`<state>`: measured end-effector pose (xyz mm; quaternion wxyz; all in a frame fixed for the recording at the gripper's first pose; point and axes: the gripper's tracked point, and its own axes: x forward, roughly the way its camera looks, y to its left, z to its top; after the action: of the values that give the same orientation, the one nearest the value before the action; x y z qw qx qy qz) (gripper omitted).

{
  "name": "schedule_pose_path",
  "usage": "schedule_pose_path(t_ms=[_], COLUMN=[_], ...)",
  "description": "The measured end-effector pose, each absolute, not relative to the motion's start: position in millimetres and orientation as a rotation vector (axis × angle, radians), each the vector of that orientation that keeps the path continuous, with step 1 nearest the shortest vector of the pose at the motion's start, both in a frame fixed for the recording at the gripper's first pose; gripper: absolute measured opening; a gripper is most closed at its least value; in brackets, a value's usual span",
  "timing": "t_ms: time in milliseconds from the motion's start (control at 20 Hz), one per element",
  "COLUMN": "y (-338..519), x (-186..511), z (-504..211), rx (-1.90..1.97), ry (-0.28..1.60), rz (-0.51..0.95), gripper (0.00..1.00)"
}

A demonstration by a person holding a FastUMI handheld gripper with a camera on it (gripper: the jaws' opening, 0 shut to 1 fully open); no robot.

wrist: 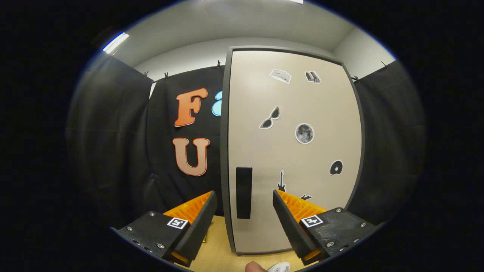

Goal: Open the shoe cabinet door, grab the shoes and put them into the shoe cabinet, then close the shoe cabinet door.

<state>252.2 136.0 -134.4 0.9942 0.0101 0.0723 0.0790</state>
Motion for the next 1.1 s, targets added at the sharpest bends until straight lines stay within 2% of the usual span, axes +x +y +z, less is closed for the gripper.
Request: schedule_pose_path(t_ms=[450,950,1000,1100], y=[145.5,151.4,153.1,152.7], x=[312.2,335.0,335.3,333.6], z=[-165.7,-183.7,-187.3,-186.5], rx=[0.009,-0.041,-0.031,0.01], ry=[0.17,0.174,0.187,0.207], rz=[0.148,0.091,0.089,0.091], gripper=[0.91,0.52,0.44,0.36])
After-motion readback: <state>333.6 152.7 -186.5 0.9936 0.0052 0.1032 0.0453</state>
